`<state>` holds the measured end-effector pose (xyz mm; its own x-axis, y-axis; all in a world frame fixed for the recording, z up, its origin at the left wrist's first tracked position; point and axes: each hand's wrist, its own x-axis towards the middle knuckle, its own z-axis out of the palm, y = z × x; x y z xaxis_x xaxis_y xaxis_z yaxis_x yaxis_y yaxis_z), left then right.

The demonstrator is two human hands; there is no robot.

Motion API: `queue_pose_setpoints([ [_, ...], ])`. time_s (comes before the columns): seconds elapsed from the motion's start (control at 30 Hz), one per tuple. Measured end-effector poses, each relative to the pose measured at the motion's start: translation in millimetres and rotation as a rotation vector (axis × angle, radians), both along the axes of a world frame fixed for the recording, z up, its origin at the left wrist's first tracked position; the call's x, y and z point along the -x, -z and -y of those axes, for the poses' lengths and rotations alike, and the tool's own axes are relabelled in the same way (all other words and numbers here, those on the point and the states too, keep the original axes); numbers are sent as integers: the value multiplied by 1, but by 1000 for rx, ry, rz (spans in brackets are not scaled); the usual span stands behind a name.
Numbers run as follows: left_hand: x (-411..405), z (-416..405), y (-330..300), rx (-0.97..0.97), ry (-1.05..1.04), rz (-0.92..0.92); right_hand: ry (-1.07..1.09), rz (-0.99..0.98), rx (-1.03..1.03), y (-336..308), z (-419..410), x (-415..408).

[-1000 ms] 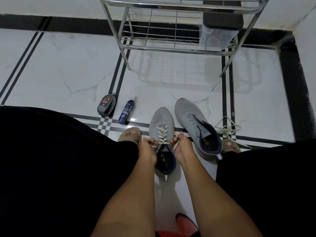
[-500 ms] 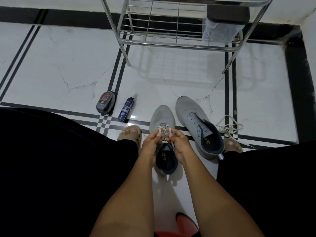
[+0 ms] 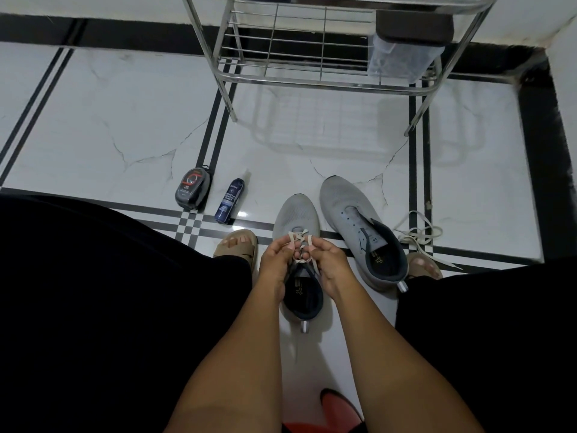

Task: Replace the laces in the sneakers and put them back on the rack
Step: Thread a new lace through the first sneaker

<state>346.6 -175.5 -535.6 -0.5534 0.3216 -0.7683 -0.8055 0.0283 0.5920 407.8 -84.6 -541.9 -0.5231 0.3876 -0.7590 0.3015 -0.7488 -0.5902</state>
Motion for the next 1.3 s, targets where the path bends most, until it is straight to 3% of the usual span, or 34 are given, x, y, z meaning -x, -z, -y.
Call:
queue_pose_setpoints([
  [0.1,0,0,3,24,-48,1,33,56,-63,-1,0,0],
  [0.57,-3,6,-8,10,143,-59,8,49,-63,3,0,-1],
  [0.87,1,2,-11,179,200,-159,-108,-3,27,-7,-5,-1],
  [1.07,3,-1,-18,211,338,-161,-109,98,-47,-5,4,1],
  [1.17,6,-2,-21,248,395,-144,-218,137,-68,-9,1,5],
  [1.3,5,1,-23,289,411,-165,-436,132,-244,-22,-7,1],
])
